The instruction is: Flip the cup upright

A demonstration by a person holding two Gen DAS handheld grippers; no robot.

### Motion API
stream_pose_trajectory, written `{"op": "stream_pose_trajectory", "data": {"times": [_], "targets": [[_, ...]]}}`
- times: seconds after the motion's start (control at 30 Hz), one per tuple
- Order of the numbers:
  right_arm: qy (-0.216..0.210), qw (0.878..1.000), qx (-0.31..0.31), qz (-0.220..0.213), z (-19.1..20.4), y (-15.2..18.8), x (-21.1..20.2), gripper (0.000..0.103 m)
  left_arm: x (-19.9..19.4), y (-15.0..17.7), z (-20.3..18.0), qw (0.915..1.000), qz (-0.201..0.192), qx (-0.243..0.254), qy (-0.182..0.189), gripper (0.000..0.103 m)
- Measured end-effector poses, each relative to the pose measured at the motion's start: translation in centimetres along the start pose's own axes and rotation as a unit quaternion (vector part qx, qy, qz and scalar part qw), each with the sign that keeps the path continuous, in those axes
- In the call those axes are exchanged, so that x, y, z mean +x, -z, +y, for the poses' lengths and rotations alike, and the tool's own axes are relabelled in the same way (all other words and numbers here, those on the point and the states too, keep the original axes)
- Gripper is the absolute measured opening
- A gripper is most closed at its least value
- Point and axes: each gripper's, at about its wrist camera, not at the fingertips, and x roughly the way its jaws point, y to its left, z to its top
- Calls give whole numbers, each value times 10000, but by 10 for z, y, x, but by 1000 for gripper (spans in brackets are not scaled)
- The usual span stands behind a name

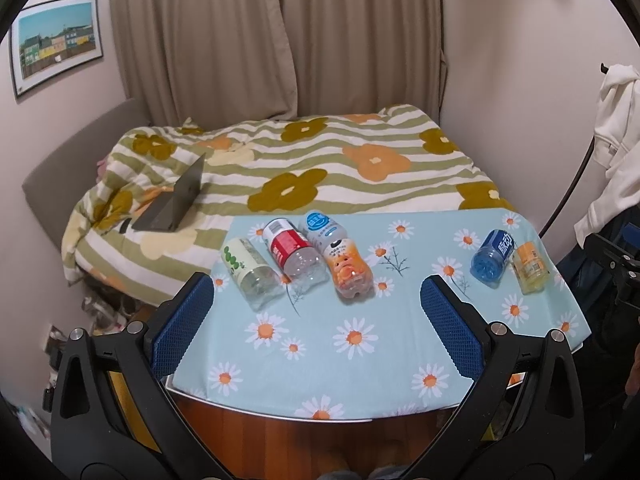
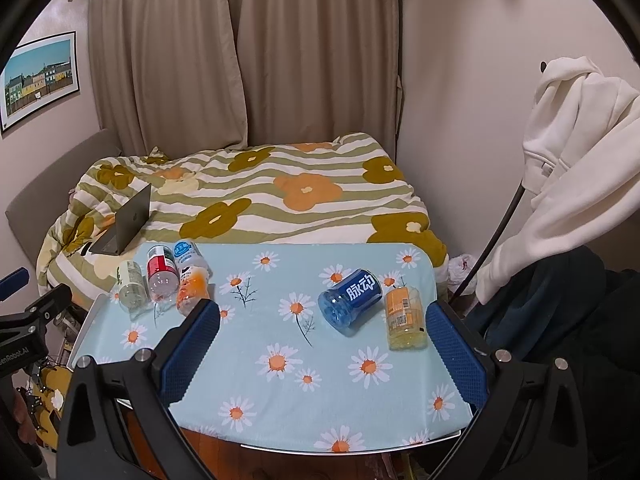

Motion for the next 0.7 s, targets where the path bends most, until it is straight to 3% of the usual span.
{"op": "stream_pose_trajectory", "data": {"times": [0.7], "targets": [[7,10000,-13,14,2,1,2,103,2,1,1,10000,-1,-1,-6,103]]}}
